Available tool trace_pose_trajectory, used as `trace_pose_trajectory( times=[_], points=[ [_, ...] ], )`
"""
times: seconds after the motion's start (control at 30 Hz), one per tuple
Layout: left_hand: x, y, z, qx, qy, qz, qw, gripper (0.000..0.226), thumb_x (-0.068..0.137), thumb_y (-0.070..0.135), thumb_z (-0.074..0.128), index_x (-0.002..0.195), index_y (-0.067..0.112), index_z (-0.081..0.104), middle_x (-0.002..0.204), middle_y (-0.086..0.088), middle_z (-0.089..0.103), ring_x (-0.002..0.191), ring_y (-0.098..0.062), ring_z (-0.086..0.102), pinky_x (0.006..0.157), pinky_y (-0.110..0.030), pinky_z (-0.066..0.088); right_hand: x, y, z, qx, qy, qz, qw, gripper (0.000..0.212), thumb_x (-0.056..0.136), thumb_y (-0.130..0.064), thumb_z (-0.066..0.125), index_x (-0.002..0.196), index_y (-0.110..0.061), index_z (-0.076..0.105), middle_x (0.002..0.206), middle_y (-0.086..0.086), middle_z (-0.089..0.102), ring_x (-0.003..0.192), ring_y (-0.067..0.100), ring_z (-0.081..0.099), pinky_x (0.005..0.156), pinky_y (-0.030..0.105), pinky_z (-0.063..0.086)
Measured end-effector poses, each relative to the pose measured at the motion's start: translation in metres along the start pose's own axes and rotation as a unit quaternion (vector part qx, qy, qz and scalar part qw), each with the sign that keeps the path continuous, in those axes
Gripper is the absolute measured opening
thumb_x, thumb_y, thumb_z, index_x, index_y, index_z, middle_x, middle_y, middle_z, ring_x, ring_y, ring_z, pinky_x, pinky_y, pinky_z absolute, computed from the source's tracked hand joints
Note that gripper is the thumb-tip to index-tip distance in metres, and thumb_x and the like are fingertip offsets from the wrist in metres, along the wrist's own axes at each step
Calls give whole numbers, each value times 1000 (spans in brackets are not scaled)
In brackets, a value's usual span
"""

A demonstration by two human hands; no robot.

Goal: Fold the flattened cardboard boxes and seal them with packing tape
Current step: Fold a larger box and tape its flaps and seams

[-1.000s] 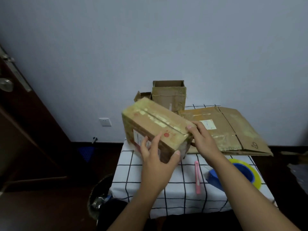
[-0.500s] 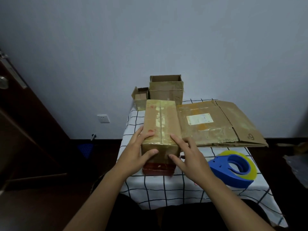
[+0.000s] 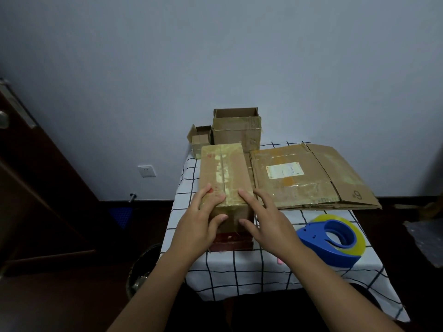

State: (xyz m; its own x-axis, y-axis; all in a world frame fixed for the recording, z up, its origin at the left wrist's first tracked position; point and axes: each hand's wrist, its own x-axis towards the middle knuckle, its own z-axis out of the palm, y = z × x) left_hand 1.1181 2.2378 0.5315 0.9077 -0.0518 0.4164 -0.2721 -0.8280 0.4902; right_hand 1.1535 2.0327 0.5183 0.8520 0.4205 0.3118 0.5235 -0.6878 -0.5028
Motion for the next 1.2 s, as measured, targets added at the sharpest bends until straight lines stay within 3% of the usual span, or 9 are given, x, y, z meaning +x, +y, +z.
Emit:
trace_pose_trajectory(
  times=[0.07, 0.13, 0.23, 0.4, 0.57, 0.73, 0.9, 1.07, 1.2],
  points=[
    [-2, 0, -1, 38, 0, 2, 999, 43, 91, 39, 64, 133, 33, 54, 155, 4, 32, 141, -19, 33, 100, -35, 44, -5, 3, -4, 34, 0, 5, 999, 89, 92, -42, 65, 150, -54, -1, 152, -13, 26, 112, 8, 53, 81, 29, 52],
    [-2, 4, -2, 110, 12, 25, 994, 46, 88, 43, 61, 132, 32, 52, 157, -2, 29, 149, -29, 17, 117, -49, 24, -12, 11, -13, 59, 7, 49, 997, 95, 89, -46, 67, 150, -53, -6, 150, -15, 31, 118, 6, 50, 89, 30, 50],
    [3, 16, -2, 192, 22, 65, 979, 57, 86, 46, 59, 137, 24, 48, 159, -6, 27, 150, -29, 12, 120, -50, 10, -24, 37, -26, 52, 10, 123, 991, 86, 90, -47, 66, 155, -39, 11, 151, -9, 35, 126, 15, 48, 98, 35, 46],
    [4, 28, 16, 239, 24, 64, 969, 54, 92, 54, 49, 136, 22, 53, 142, -6, 52, 135, -27, 44, 114, -50, 32, -54, 89, -41, -111, -70, 242, 961, 73, 89, -53, 59, 151, -25, 31, 149, 0, 41, 137, 20, 35, 110, 39, 32],
    [5, 23, 28, 227, 54, 78, 969, 54, 93, 52, 47, 134, 18, 56, 138, -9, 55, 130, -30, 48, 110, -46, 32, -83, 122, -47, -145, -165, 336, 916, 72, 83, -50, 64, 144, -24, 35, 146, 1, 42, 136, 23, 38, 115, 48, 23],
    [8, 28, 29, 208, 36, 74, 975, 55, 92, 53, 46, 133, 18, 57, 136, -9, 56, 128, -32, 49, 108, -49, 35, -92, 129, -42, -150, -151, 329, 920, 54, 89, -37, 65, 136, -24, 42, 133, -4, 53, 131, 18, 44, 118, 54, 12],
    [6, 39, 21, 182, 11, 51, 982, 57, 97, 56, 35, 137, 19, 54, 141, -7, 54, 134, -27, 44, 113, -45, 27, -93, 131, -48, -142, -142, 318, 927, 45, 89, -40, 65, 127, -24, 46, 114, -6, 61, 119, 18, 55, 118, 49, 10],
    [7, 43, 14, 161, 19, 35, 986, 56, 99, 54, 30, 136, 18, 53, 140, -3, 55, 134, -23, 45, 113, -43, 28, -89, 110, -69, -123, -40, 285, 950, 40, 90, -42, 66, 120, -24, 47, 106, -9, 60, 113, 19, 58, 118, 47, 7],
    [11, 46, 10, 146, 23, 27, 989, 55, 98, 55, 29, 130, 19, 57, 135, 0, 56, 127, -20, 49, 107, -41, 30, -74, 79, -90, -103, 26, 238, 965, 50, 90, -43, 65, 132, -23, 44, 117, -7, 61, 116, 20, 56, 119, 47, 1]
  ],
)
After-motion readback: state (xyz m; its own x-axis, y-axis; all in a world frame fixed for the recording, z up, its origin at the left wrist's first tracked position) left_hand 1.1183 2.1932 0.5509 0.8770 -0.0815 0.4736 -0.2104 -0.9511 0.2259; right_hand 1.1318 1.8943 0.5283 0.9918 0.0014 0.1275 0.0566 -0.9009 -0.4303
